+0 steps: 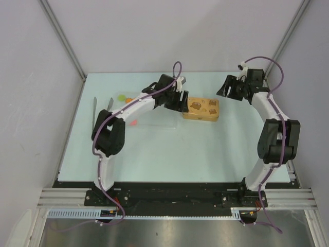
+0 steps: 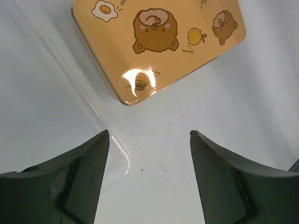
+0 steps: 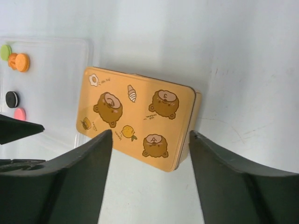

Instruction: Pack the cookies

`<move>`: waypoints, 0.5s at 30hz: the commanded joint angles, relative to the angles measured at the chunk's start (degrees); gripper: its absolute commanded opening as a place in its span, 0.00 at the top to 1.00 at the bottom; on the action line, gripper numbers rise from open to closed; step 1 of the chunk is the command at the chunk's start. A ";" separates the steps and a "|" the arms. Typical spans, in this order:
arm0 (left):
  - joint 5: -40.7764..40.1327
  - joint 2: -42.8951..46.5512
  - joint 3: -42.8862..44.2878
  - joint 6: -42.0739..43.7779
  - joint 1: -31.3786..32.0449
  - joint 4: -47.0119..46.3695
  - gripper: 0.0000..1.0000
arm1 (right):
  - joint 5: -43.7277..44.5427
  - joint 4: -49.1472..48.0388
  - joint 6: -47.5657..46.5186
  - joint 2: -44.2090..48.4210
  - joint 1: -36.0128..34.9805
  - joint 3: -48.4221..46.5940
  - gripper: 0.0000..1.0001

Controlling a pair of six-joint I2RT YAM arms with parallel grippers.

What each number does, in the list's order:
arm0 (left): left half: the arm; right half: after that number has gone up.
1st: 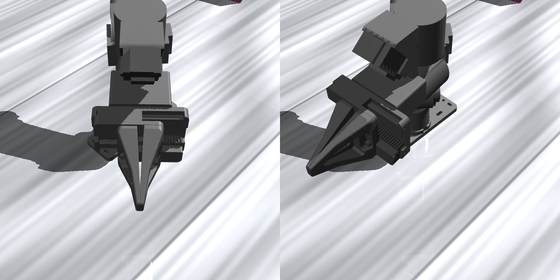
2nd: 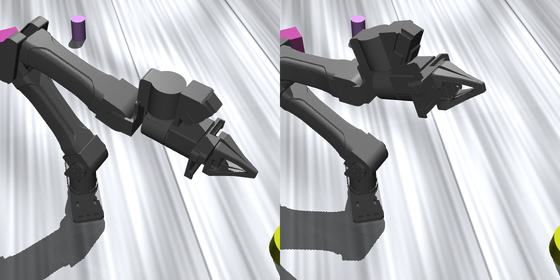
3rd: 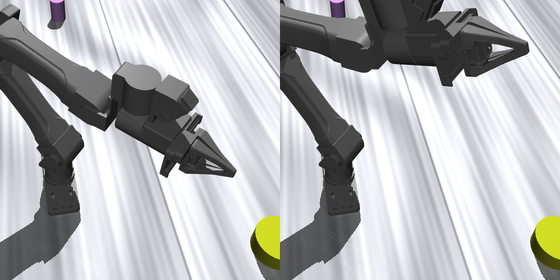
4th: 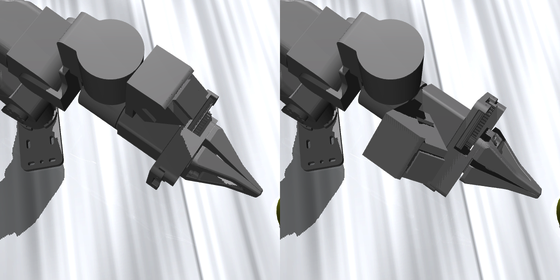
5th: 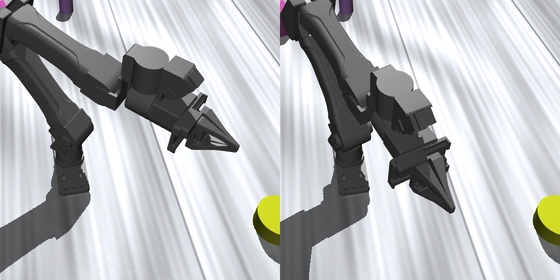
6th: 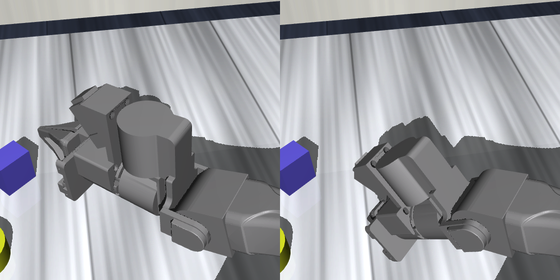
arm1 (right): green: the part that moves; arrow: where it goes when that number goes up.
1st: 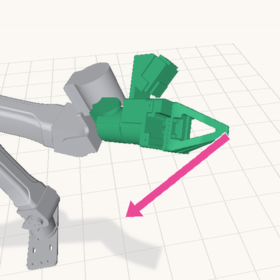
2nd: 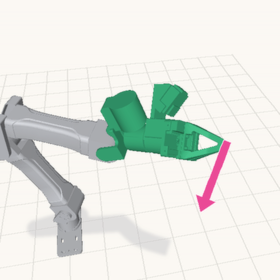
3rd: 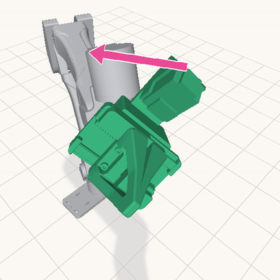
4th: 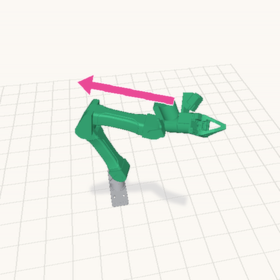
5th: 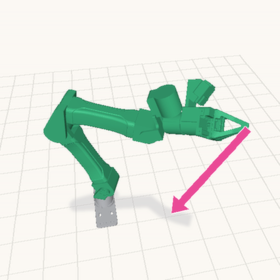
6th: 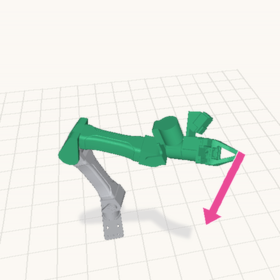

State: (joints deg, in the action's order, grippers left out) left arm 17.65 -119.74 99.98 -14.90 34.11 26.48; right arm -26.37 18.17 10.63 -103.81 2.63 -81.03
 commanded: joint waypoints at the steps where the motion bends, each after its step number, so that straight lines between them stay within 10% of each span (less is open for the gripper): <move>1: -4.20 8.99 -2.42 3.82 -0.97 -4.15 0.25 | 4.30 0.54 -3.60 7.30 0.09 -1.41 0.24; 5: -7.44 15.31 -5.76 5.84 -3.17 -6.09 0.21 | 10.18 1.25 -6.14 13.61 0.18 -0.53 0.20; 7: -8.77 17.69 -8.66 6.28 -5.26 -7.75 0.14 | 12.12 1.16 -7.20 15.91 0.18 0.00 0.01; 15: -11.67 31.04 -17.97 10.67 -15.89 -11.45 0.00 | 21.71 2.22 -12.47 23.55 -0.08 0.79 0.00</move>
State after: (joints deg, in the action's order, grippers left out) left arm 8.91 -96.40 85.03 -8.21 22.92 18.68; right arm -10.70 19.73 2.07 -83.81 2.63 -80.68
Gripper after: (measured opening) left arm 0.962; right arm 0.993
